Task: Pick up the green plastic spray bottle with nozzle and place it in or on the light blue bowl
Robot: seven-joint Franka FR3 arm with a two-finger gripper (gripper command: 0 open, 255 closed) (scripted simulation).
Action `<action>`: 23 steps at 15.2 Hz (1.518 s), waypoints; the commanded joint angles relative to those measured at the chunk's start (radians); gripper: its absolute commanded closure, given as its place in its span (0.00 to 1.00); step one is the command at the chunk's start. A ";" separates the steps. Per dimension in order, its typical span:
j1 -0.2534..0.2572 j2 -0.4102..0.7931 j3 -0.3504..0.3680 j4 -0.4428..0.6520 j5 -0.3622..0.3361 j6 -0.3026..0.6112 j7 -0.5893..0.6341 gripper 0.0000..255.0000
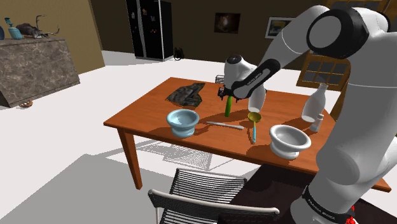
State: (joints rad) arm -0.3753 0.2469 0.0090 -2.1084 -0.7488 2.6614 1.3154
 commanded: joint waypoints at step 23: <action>-0.012 -0.055 0.022 0.015 0.072 -0.059 -0.078 1.00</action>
State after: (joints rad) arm -0.3865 0.2026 0.0276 -2.0947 -0.6878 2.6130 1.2487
